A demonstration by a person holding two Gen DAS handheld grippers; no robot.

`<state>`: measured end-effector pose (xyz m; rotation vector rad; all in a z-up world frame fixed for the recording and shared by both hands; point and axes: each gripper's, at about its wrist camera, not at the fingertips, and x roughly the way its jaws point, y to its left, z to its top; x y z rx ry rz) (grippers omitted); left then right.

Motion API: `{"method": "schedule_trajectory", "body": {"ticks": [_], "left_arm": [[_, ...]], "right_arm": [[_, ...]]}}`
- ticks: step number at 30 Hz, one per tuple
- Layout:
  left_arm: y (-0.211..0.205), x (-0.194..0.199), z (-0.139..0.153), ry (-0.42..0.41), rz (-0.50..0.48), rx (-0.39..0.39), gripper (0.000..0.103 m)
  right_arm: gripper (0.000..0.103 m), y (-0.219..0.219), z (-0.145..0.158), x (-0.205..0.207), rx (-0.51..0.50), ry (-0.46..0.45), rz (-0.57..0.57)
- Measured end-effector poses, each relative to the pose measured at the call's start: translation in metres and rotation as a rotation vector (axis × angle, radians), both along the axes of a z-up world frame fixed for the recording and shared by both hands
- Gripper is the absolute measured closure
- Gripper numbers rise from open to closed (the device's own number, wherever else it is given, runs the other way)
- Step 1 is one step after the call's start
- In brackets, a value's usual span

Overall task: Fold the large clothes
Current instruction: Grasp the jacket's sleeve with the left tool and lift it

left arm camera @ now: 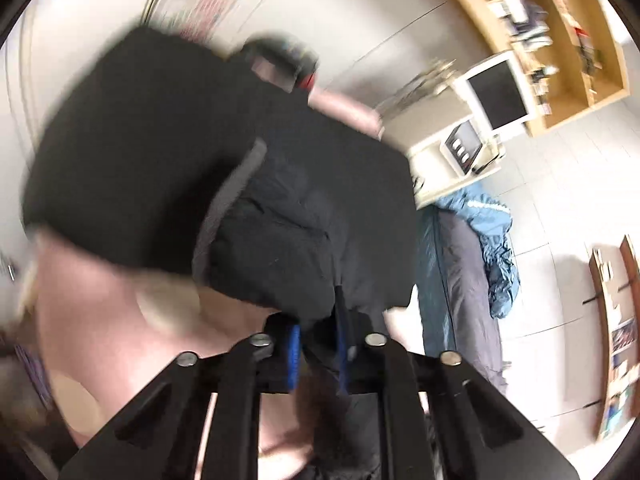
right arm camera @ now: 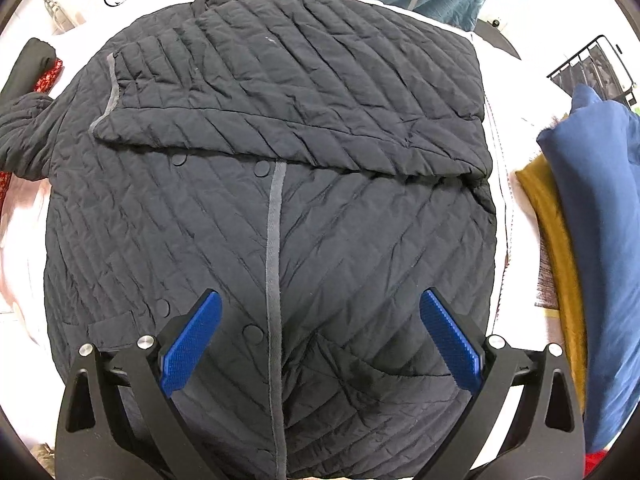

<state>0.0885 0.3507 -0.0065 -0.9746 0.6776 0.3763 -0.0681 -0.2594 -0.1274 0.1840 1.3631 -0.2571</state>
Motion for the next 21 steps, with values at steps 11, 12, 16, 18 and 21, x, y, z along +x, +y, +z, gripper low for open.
{"method": "schedule_trajectory", "body": {"ticks": [11,12,16,18,21], "left_arm": [[0.009,-0.025,-0.005,0.231,0.052,0.125,0.097],[0.006,-0.031,-0.011,0.254,0.048,0.138,0.097],[-0.004,-0.032,-0.016,0.318,0.007,0.214,0.097],[-0.012,-0.028,-0.009,0.326,-0.025,0.268,0.097],[-0.031,-0.014,0.012,0.29,-0.085,0.324,0.097]], "right_arm": [[0.005,0.01,0.001,0.01,0.011,-0.027,0.038],[0.005,0.009,0.001,0.009,0.012,-0.024,0.033],[0.005,0.001,-0.004,0.006,0.021,-0.011,0.006],[0.005,-0.005,-0.006,0.005,0.032,-0.01,-0.015],[0.005,-0.012,-0.008,0.004,0.052,-0.011,-0.04]]}}
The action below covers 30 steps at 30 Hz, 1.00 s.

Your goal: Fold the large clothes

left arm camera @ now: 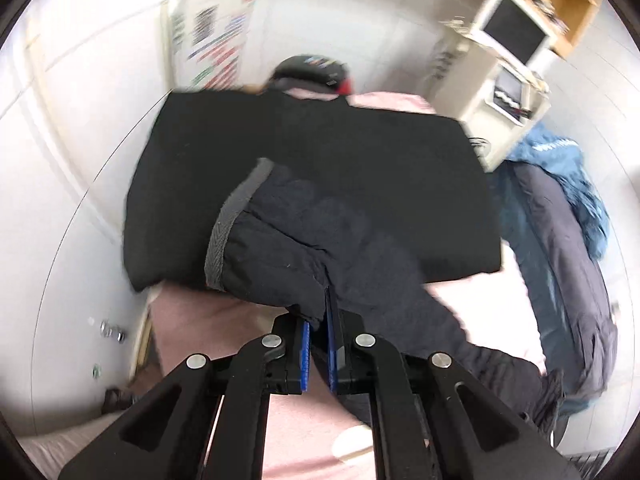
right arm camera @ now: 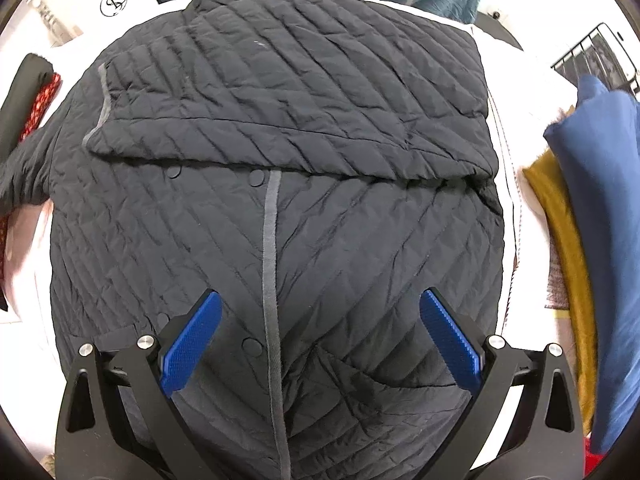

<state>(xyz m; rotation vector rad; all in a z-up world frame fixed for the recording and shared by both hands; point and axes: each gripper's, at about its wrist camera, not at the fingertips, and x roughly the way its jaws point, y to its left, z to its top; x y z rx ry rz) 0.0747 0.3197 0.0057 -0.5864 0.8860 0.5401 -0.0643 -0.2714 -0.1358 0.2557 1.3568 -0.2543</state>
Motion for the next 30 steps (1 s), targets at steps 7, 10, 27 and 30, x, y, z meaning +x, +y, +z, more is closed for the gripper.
{"method": "schedule_trajectory", "body": {"ticks": [7,10,27,30], "left_arm": [[-0.103,0.059,0.05,-0.093,-0.32,0.036,0.097],[-0.174,0.085,0.059,-0.116,-0.494,0.034,0.097],[-0.562,0.065,-0.005,0.006,-1.317,0.043,0.095],[-0.579,0.048,-0.034,0.076,-1.389,0.026,0.06]], "right_arm": [[0.005,-0.015,-0.006,-0.005,0.03,-0.003,-0.025],[0.005,-0.027,-0.005,-0.01,0.033,-0.014,-0.035],[0.005,-0.137,-0.023,-0.088,0.058,0.016,-0.297],[0.005,-0.151,-0.031,-0.102,0.07,0.036,-0.332]]}}
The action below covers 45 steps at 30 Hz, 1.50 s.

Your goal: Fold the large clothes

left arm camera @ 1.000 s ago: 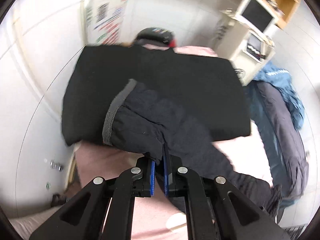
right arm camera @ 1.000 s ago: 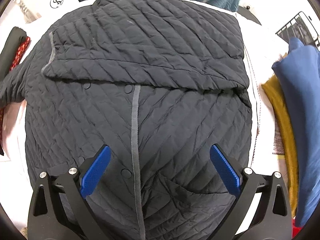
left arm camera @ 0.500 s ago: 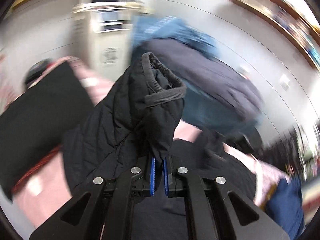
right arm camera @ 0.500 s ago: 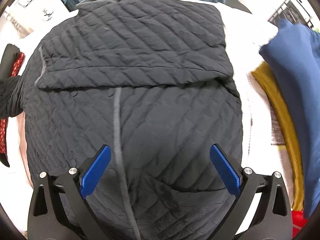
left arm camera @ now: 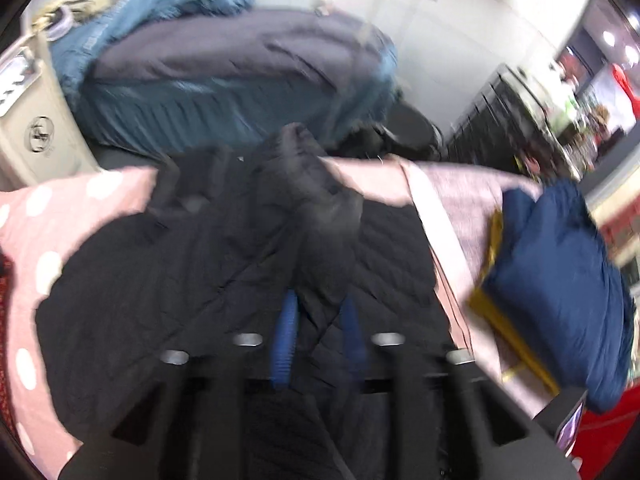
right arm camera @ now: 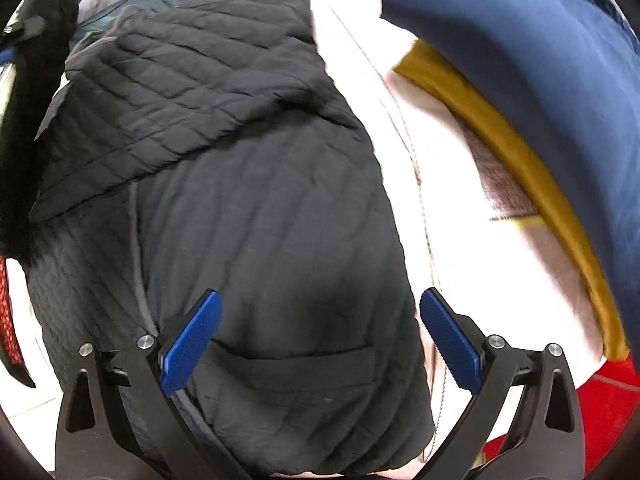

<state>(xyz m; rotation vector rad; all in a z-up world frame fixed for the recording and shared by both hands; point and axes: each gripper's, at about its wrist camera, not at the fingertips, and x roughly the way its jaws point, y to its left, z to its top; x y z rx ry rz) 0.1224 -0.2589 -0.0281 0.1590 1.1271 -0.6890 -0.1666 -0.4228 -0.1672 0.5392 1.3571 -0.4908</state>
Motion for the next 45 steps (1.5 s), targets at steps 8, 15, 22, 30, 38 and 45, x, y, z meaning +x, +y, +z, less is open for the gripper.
{"method": "schedule_trajectory", "body": {"ticks": [8,15,22,30,38,45], "left_arm": [[-0.004,-0.037,-0.033,0.107,-0.088,0.015,0.01],[0.035,-0.059,-0.062,0.159,-0.062,0.068,0.009],[0.124,-0.053,-0.079,0.158,0.155,0.12,0.009],[0.195,-0.026,-0.051,-0.027,0.354,0.137,0.009],[0.193,0.024,-0.072,-0.017,0.346,0.245,0.009],[0.189,0.046,-0.118,0.116,0.327,0.292,0.006]], "right_arm": [[0.005,-0.02,-0.008,-0.009,0.009,0.014,0.0],[0.005,-0.015,-0.012,-0.003,0.002,0.021,0.04],[0.005,0.007,0.001,0.037,-0.011,-0.035,0.108],[0.006,0.043,0.049,0.114,-0.111,-0.201,0.331],[0.006,0.102,0.06,0.194,-0.134,-0.264,0.522],[0.006,0.096,-0.008,0.225,-0.064,-0.034,0.476]]}}
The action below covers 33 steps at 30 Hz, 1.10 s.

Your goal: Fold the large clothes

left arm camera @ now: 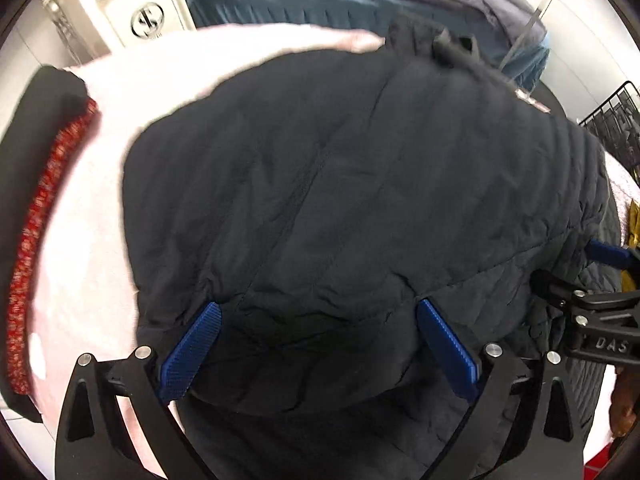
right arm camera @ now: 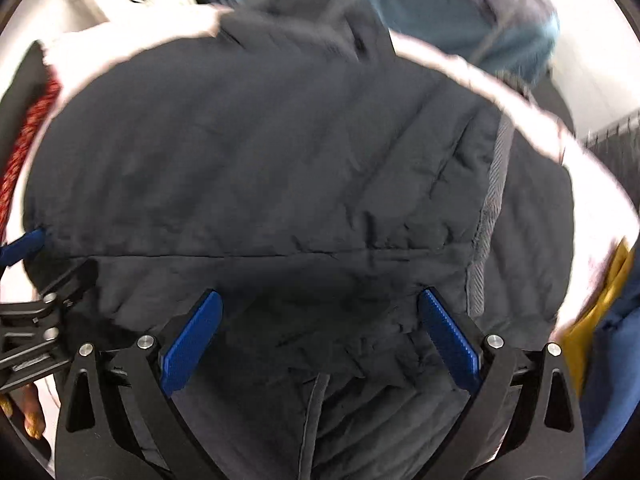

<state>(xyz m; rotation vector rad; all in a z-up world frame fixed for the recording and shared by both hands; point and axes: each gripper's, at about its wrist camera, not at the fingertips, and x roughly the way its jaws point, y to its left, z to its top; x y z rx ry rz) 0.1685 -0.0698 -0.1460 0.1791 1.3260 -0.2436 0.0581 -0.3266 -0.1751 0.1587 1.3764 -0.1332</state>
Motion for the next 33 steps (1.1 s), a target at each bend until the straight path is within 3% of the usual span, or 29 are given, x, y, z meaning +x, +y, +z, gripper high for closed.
{"method": "schedule_trajectory", "body": {"ticks": [2,5,18,25,29,33], "left_arm": [[-0.002,0.005,-0.011,0.021,-0.017,0.01,0.005],[-0.005,0.011,-0.022,0.032,-0.023,0.021,0.005],[-0.003,0.012,-0.034,0.008,0.004,0.01,0.005],[-0.011,-0.003,-0.022,-0.004,-0.006,0.004,0.005],[-0.001,-0.008,-0.008,0.002,0.005,-0.028,0.006],[0.015,-0.029,0.02,-0.045,0.015,-0.094,0.006]], "right_arm": [[0.006,-0.006,-0.018,0.003,0.04,0.053,-0.025],[0.005,-0.006,-0.028,0.006,0.043,0.059,-0.027],[0.004,0.004,-0.044,0.018,0.004,0.063,-0.054],[0.004,0.005,-0.039,0.011,0.012,0.026,-0.05],[0.005,-0.001,-0.024,-0.009,0.038,-0.016,-0.069],[0.005,-0.006,-0.006,-0.044,0.019,-0.096,-0.078]]}}
